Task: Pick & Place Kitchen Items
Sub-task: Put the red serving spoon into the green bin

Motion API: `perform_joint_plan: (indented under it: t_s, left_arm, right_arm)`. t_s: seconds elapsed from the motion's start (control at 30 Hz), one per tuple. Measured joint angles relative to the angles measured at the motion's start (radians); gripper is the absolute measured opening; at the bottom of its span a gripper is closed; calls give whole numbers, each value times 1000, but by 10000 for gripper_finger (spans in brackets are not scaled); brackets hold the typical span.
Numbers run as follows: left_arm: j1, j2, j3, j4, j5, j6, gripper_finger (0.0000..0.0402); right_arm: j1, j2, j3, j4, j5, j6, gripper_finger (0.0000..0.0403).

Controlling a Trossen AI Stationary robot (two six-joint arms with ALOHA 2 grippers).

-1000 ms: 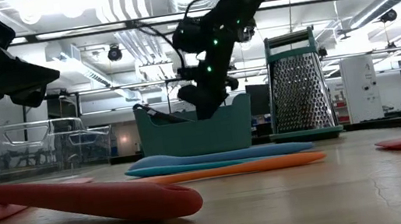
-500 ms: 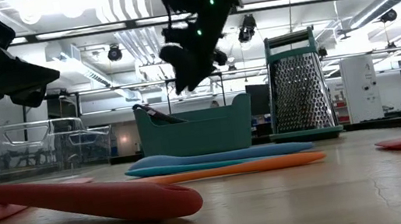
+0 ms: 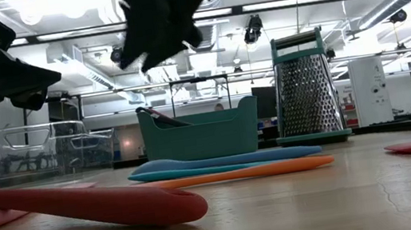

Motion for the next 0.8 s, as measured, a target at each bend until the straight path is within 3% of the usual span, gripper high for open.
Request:
perform_joint_plan:
  t_s: [0.43, 0.8]
  left_arm:
    - [0, 0, 0, 0, 0, 0, 12]
    - [0, 0, 0, 0, 0, 0, 12]
  right_arm:
    - [218, 147, 0, 153, 4, -3, 231]
    - [318, 281, 2, 222, -5, 122, 256]
